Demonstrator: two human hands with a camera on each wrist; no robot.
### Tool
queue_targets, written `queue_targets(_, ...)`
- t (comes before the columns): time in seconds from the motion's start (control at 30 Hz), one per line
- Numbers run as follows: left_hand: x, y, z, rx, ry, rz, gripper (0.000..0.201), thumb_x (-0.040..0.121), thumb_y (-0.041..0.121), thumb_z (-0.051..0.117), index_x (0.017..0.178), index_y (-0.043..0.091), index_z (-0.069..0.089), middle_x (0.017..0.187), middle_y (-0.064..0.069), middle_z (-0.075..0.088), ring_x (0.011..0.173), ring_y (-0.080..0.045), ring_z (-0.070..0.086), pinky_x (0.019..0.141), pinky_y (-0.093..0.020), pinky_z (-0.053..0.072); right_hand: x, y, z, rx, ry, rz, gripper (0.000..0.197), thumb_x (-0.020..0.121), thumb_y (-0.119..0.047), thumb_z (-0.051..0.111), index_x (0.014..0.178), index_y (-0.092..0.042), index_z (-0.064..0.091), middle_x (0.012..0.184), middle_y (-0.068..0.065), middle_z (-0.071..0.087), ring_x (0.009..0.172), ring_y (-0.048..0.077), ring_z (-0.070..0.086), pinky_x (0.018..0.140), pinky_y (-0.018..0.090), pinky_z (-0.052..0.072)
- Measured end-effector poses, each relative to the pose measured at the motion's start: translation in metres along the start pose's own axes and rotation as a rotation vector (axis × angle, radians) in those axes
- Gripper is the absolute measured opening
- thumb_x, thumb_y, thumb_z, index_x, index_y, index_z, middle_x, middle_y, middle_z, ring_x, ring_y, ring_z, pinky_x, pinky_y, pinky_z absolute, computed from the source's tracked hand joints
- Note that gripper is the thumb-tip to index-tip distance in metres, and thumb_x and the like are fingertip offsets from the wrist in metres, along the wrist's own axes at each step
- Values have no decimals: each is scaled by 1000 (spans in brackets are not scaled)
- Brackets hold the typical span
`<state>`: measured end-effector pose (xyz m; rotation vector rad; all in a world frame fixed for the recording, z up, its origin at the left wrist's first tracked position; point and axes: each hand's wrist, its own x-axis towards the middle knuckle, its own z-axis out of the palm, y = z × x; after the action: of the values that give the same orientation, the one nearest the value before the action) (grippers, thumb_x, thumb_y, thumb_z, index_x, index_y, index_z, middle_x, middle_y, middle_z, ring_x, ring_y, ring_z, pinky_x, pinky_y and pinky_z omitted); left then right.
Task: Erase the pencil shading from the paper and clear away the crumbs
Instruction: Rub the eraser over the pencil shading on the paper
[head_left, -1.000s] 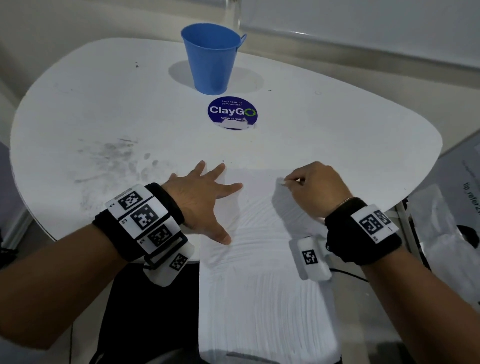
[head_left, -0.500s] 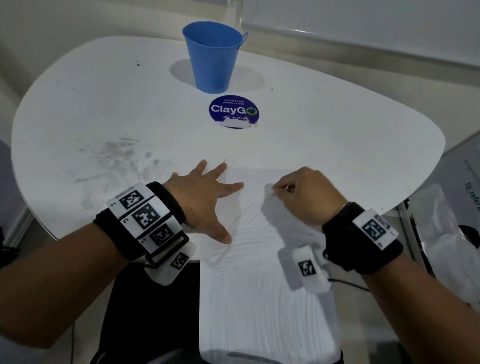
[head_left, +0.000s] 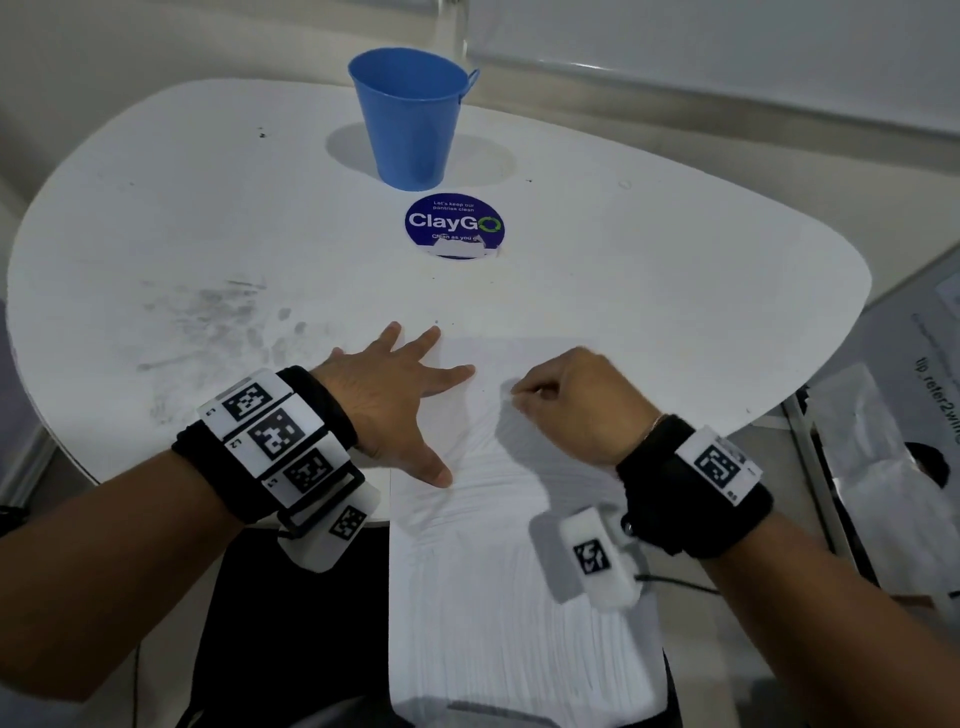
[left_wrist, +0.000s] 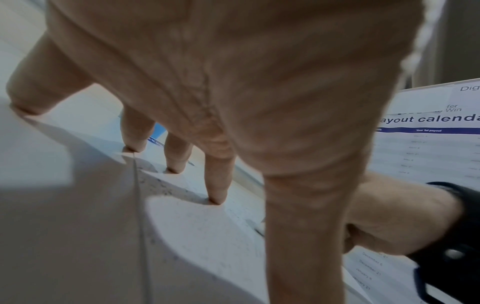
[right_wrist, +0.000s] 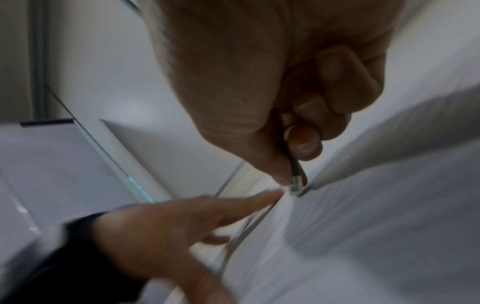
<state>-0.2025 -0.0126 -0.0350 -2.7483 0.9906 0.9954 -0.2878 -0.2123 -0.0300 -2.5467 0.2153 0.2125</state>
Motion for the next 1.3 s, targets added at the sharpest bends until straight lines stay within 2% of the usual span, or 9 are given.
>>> queue_targets(0.07,0,1,0,-7,3,1,118,65,78,74,151,61,-6,163,17,-27,152,-19,-26,120,-63,5,-4,-6,5,-7,-47,-42,17,91,-19,61,92,-17,79,87,-8,74,80,10,66,76,24,51)
queue_targets(0.17,-1,1,0,-11,4,-1,118,66,78,74,151,61,-6,163,17,-27,152,-19,-26,120,-63,4,5,2,-4,-105,80,33,19,91,-21,60,97,-21,78,93,-5,75,87,17,66,81,29,53)
queue_targets(0.33,-1,1,1,-3,3,5,118,66,78,73,152,60,-6,163,16,-27,152,-20,-26,120,-64,4,6,4,6,-234,100,-4,21,89,-19,54,82,-15,73,77,-1,72,76,25,65,69,37,56)
queue_targets(0.57,-1,0,1,-3,2,3,117,67,79,72,152,60,-7,163,15,-27,151,-21,-27,121,-63,3,-6,-11,15,-111,1,-58,23,93,-22,57,77,-16,72,65,-7,63,67,17,60,62,28,45)
queue_targets(0.73,-2,0,0,-5,8,4,117,66,79,72,152,59,-6,163,15,-27,151,-21,-27,121,-63,3,6,2,2,-73,112,46,19,93,-25,60,89,-21,77,85,-6,74,82,19,66,77,33,54)
queue_targets(0.9,-1,0,1,-2,-1,4,117,67,80,71,151,60,-8,163,16,-28,151,-21,-27,121,-63,3,-18,-19,23,-103,-32,-130,20,94,-22,57,85,-16,74,75,-1,71,74,23,64,72,37,52)
queue_targets(1.07,-1,-1,1,-7,6,8,117,67,79,71,152,59,-7,163,16,-27,151,-21,-27,121,-63,3,1,-3,9,-123,93,20,20,94,-24,57,92,-18,76,87,-2,74,85,25,66,78,38,55)
queue_targets(1.2,0,-1,1,-6,3,5,117,66,80,71,151,60,-7,163,17,-28,151,-20,-28,121,-63,3,-22,-26,26,-94,-46,-134,20,95,-25,58,90,-20,77,76,-2,73,72,23,65,71,35,53)
queue_targets(1.3,0,-1,0,-8,7,2,117,67,79,72,151,60,-7,163,16,-27,151,-20,-27,121,-63,3,-12,-19,18,-100,-21,-56,19,94,-26,59,94,-24,77,85,-6,75,80,21,67,76,34,55)
